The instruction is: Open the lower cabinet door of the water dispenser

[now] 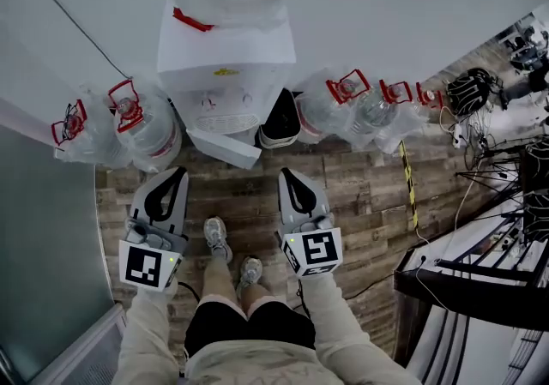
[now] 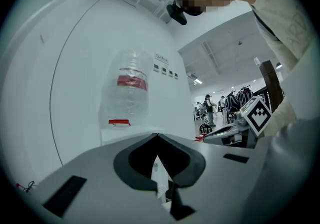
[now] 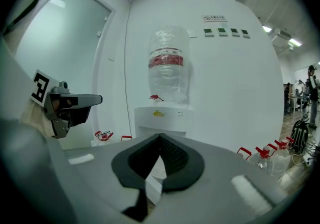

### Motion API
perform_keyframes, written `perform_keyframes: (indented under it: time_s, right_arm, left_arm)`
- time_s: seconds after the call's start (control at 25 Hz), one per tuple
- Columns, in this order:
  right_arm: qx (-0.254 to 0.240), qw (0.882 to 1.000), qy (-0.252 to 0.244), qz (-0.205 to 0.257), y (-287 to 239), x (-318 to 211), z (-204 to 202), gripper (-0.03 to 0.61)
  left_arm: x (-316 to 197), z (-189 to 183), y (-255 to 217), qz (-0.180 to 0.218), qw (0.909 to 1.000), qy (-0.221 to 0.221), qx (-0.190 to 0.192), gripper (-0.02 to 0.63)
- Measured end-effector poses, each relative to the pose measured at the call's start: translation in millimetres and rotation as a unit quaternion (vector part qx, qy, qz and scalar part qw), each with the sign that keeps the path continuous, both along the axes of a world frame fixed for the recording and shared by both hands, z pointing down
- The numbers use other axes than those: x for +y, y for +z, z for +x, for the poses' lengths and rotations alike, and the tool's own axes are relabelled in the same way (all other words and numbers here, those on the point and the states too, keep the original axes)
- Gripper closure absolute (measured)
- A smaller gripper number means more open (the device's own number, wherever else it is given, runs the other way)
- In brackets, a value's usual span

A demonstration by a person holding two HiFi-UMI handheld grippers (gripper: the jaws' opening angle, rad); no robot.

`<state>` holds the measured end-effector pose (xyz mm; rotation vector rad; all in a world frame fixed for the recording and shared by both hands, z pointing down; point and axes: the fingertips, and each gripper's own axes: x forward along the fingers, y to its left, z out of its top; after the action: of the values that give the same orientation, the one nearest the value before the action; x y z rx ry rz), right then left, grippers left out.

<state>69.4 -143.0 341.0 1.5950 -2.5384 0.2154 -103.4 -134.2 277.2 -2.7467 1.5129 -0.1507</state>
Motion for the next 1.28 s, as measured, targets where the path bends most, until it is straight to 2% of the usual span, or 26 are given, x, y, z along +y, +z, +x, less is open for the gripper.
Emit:
perform_keyframes:
  time_s: [0.36,0.6,1.28]
  right_arm:
    - [0.003,1.000,-0.010,0.016,-79.0,22.8,1.5,0.569]
    - [0.002,0.999,-0.007,0.032,-120.0,38.8,6.1,0.569]
    - [-0.004,0.998,-0.005,0.064,-180.0,77.4,16.3,0.569]
  left_arm:
    - [26.5,5.1,-68.0,0.009,0.9999,-0.008,0.009,0.612]
    - [47.0,7.8,-104.4,0.039,0.9992,0.001,-0.003,0.612]
    - [85.1,10.1,-165.5,0.075,0.9970,-0.014,0.010,0.612]
